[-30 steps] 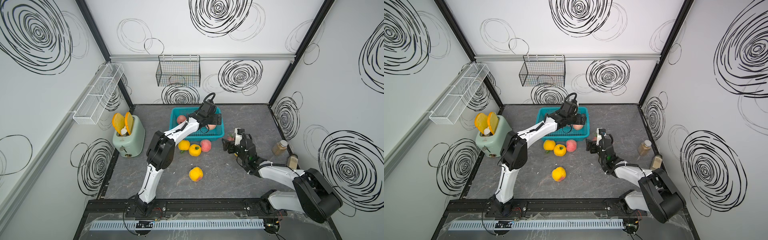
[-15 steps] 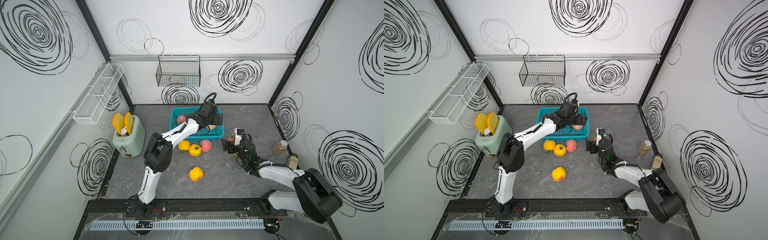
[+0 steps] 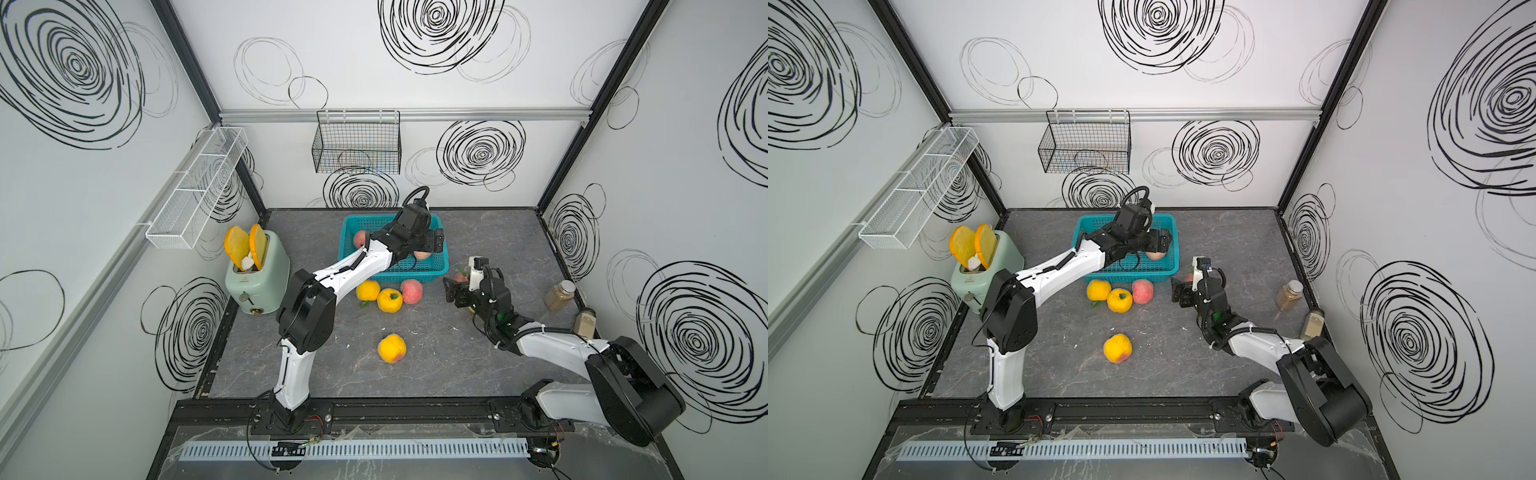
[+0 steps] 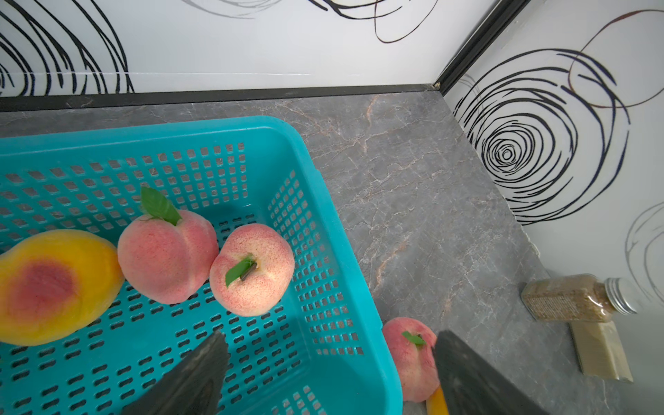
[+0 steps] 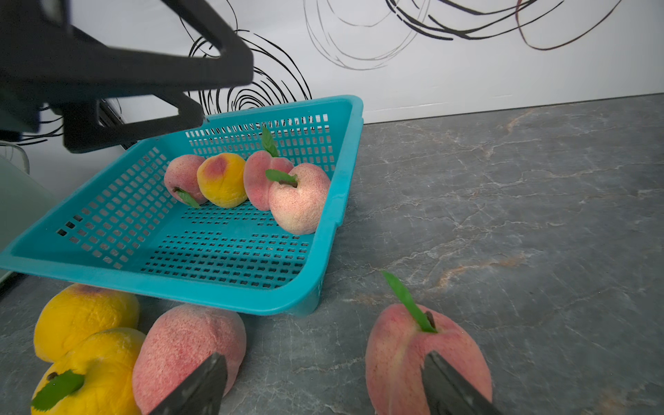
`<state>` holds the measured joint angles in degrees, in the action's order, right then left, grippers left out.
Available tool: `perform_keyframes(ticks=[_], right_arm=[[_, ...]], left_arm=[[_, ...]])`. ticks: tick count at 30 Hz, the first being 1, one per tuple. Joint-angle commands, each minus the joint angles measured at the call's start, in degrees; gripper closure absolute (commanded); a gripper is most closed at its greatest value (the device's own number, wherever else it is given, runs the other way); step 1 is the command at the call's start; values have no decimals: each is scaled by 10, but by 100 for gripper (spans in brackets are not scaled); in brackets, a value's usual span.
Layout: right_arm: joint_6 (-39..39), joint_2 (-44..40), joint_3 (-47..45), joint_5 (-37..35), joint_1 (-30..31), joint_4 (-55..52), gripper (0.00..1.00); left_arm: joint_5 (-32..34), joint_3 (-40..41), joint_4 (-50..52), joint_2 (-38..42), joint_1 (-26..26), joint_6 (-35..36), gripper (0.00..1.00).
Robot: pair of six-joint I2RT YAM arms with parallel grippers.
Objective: Put the peaches into the basket
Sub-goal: Pick up the peach from the center of the board.
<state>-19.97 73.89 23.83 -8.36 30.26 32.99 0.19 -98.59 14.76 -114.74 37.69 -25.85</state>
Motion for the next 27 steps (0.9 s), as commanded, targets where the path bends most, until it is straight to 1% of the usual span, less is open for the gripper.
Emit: perform_keyframes(ticks=[1,8,12,20,27], right_arm=[[-2,-2,2,-4,4,2,11],[-1,-1,4,-6,8,-2,11],[0,-1,4,-7,11,-1,11],[1,-2,6,-9,12,-9,11],[2,-6,12,-11,8,-24,11]], left_arm=[[7,23,-37,38,4,4,7],[4,71,-51,67,4,3,7],[3,111,-58,98,5,4,7],[12,207,-48,195,2,10,7],[-2,301,-35,282,-21,11,6]])
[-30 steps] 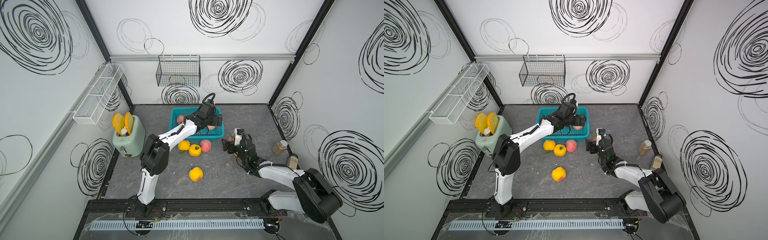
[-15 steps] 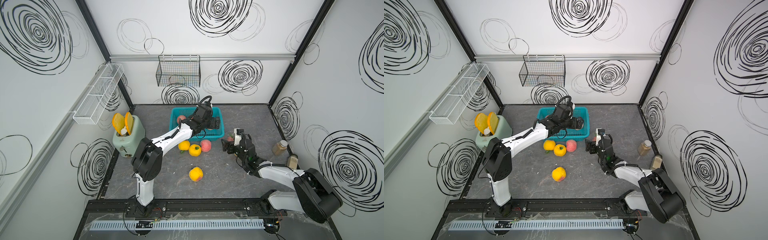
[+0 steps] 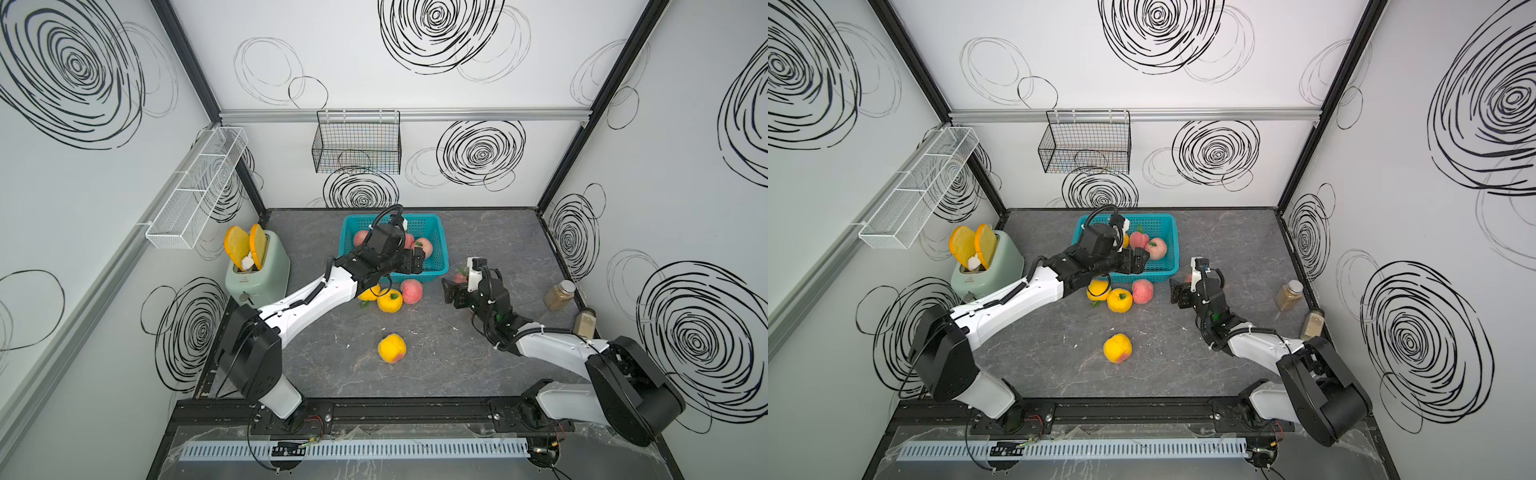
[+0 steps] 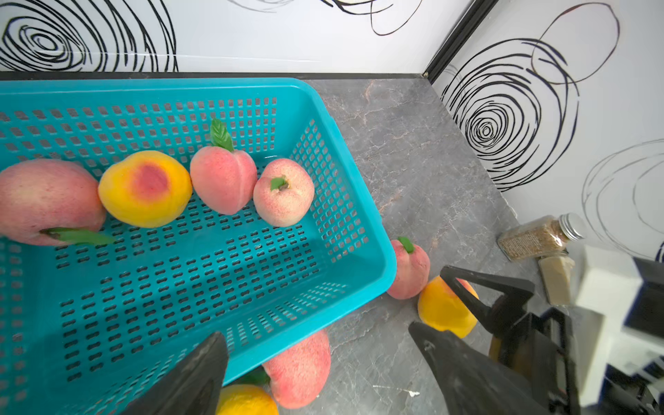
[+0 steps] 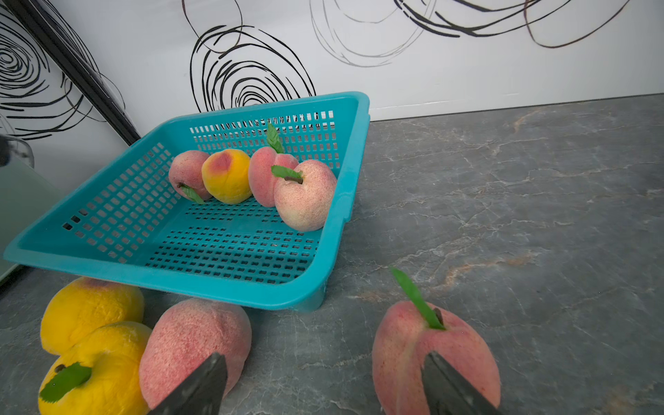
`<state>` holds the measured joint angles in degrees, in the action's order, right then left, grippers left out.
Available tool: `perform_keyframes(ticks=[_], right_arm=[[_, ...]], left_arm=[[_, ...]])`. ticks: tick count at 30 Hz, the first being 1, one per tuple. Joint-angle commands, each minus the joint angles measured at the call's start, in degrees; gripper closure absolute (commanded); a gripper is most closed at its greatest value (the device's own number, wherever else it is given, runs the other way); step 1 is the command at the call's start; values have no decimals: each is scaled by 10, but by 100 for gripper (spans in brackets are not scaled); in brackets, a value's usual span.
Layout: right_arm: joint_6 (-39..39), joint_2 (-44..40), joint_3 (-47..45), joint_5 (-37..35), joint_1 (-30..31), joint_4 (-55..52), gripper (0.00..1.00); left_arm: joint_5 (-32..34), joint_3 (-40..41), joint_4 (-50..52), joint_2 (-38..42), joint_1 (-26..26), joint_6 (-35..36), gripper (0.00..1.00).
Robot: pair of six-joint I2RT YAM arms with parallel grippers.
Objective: Put the peaches into the basket
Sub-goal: Pick up the peach from the center of the board.
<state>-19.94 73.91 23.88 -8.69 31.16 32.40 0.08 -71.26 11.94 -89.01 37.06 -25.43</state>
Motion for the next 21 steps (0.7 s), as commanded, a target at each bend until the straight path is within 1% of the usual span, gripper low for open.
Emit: perform_keyframes(ticks=[1,4,7,10,12,14,17,21], right_arm=[[2,-11,14,-7,-5,-24,11],[-2,-29,14,-1,-22,-41,11],[-23,-54,0,30,-51,-51,12],[-37,-84,-19,51,-79,-71,12],[-38,-110,-31,51,-90,-92,12],[-38,-136,-41,49,-99,-116,11],[-45,-177,-55,53,-119,-146,11],[-55,-229,-74,54,-140,-182,12]], left_arm=[[-5,42,-4,37,-20,7,6],[-15,81,-3,75,-37,7,6],[-34,111,0,106,-59,6,6],[-54,129,12,136,-79,6,6],[-57,135,24,155,-89,7,6],[-57,140,37,172,-100,26,6],[-82,151,50,194,-131,34,6],[-128,179,51,221,-187,40,6]])
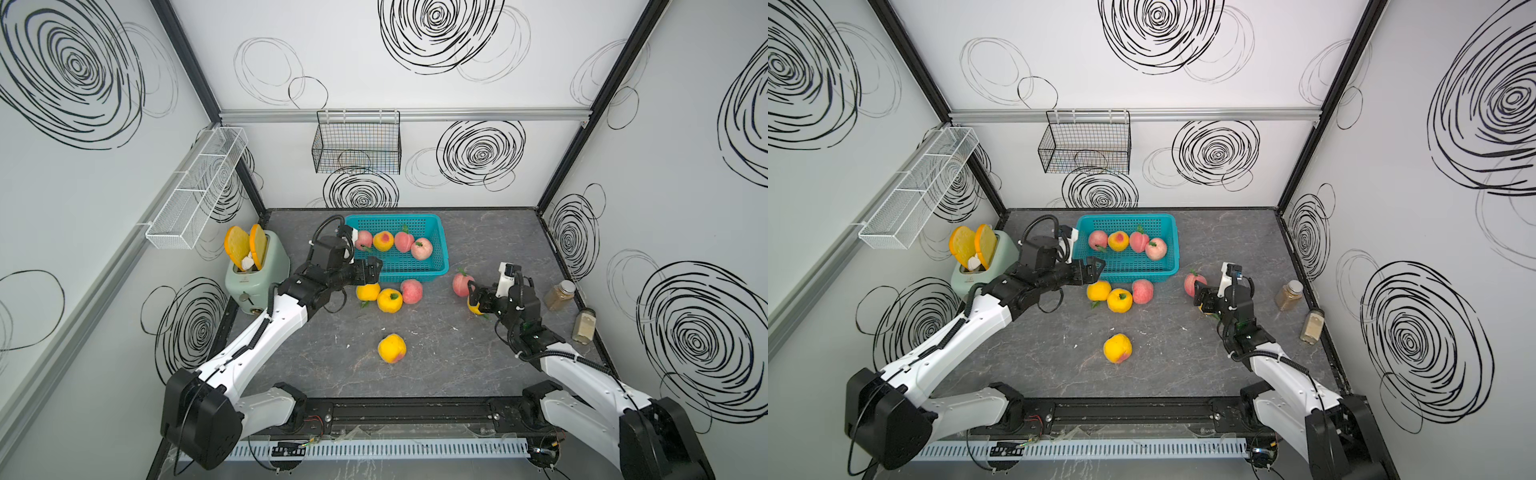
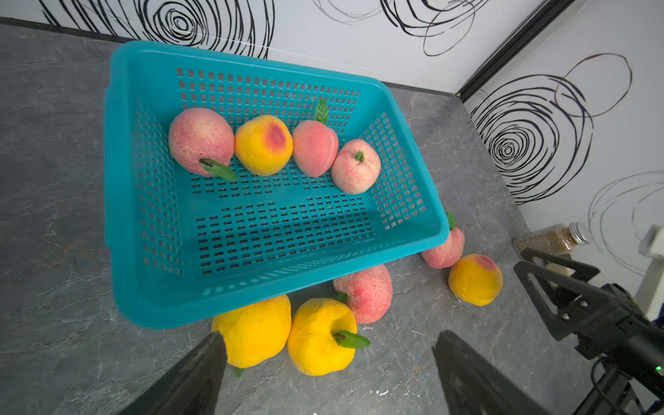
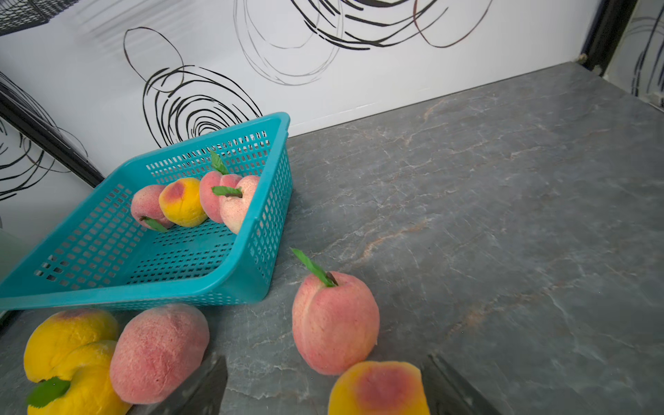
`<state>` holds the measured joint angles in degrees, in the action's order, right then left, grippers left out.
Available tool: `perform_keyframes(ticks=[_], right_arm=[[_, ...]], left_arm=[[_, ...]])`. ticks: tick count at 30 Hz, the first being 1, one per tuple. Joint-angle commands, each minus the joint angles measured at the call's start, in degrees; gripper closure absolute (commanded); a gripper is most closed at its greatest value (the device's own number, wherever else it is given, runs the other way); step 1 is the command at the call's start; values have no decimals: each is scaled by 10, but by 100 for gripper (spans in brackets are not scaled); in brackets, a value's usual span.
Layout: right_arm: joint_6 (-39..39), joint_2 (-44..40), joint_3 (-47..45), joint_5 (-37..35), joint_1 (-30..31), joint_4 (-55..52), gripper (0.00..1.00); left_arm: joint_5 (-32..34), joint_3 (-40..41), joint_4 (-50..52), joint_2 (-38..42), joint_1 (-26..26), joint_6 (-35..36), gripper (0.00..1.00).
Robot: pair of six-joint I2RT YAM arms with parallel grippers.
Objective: Put the peaches into the basket
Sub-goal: Pick up the peach from the center of the board.
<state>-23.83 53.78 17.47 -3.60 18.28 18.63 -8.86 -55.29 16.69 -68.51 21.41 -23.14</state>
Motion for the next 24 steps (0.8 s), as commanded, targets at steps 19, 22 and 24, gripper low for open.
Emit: perform_keyframes(ticks=[19,22,24], right_arm=[[-24,35,-4,67,-69,-80,11],[-25,47,-5,67,-69,-74,11],[-27,54,-4,69,-69,-67,11]], left_arm=[[-145,93,-17,48,-168,40,6],[-162,100,-29,47,-176,33,6],[-172,103,-36,43,-181,27,6]])
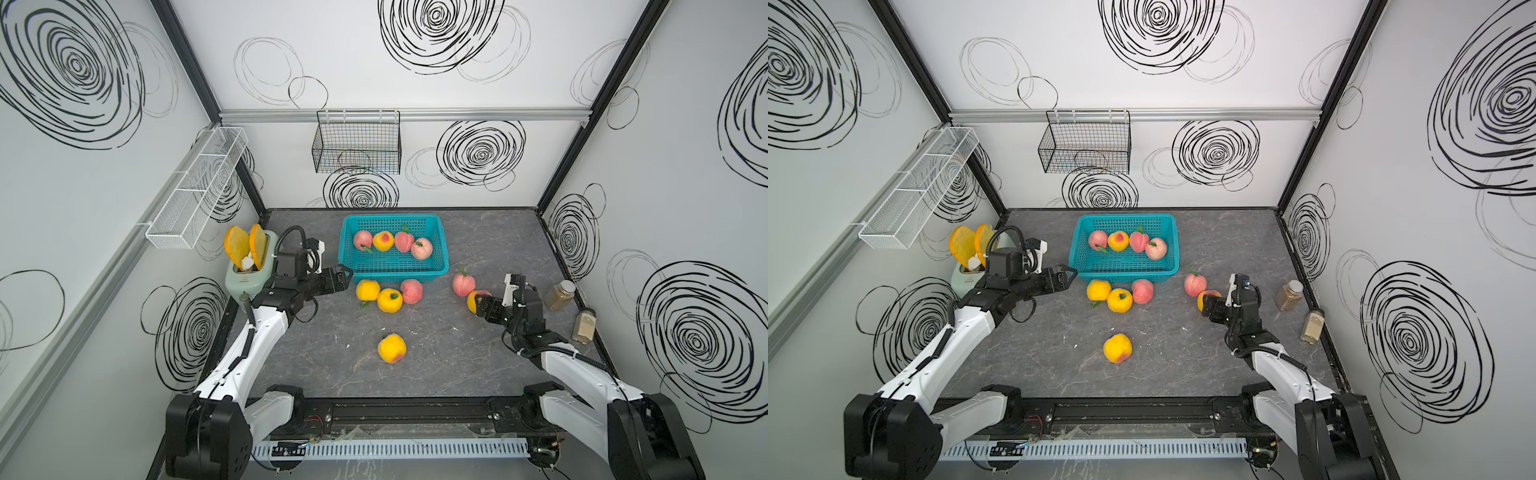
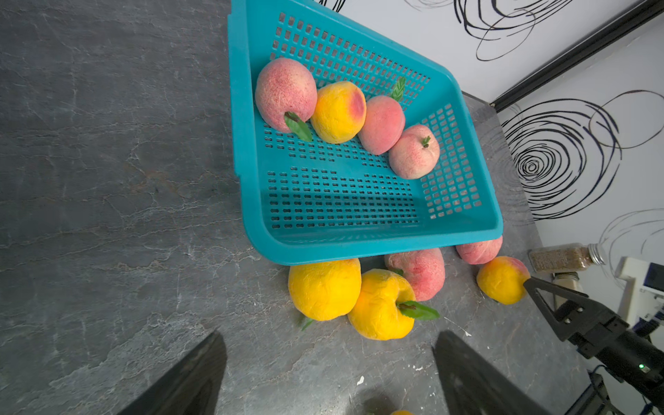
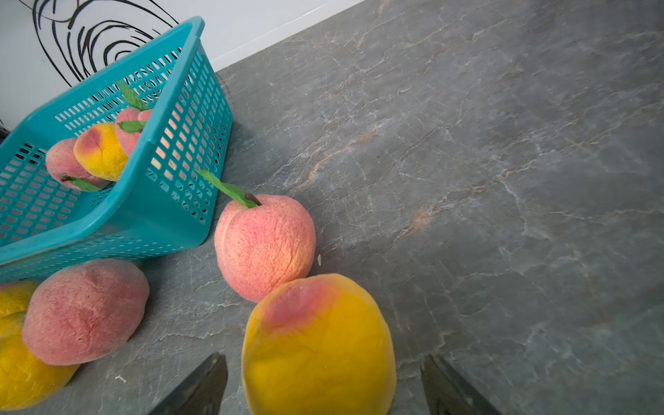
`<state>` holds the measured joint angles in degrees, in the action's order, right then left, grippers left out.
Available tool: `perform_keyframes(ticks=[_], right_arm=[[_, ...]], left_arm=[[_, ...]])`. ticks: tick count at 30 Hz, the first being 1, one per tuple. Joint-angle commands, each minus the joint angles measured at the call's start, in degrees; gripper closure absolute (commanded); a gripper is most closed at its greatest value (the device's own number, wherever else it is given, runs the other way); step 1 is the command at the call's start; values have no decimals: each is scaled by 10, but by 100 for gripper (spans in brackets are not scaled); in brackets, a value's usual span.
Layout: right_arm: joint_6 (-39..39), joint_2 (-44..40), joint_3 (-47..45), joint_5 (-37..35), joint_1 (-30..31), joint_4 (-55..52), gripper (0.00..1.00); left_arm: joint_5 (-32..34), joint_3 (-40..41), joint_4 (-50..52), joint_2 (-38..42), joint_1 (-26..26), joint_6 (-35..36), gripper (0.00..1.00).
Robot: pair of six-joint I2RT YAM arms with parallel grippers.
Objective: Put the peaches into the basket
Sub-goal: Pick up the peach from the center of the board.
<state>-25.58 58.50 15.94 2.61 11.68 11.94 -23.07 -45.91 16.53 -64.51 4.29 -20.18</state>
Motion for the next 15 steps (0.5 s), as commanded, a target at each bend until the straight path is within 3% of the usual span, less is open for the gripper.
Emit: perform_keyframes(ticks=[1,15], right_arm=[[-9,12,15,8,-3,1,11],[-6,50,25,31,-3,24,11]], left_arm=[[-35,11,-37,1,-12,-5,6],[-52,18,-54,-8,-18,-19,6]])
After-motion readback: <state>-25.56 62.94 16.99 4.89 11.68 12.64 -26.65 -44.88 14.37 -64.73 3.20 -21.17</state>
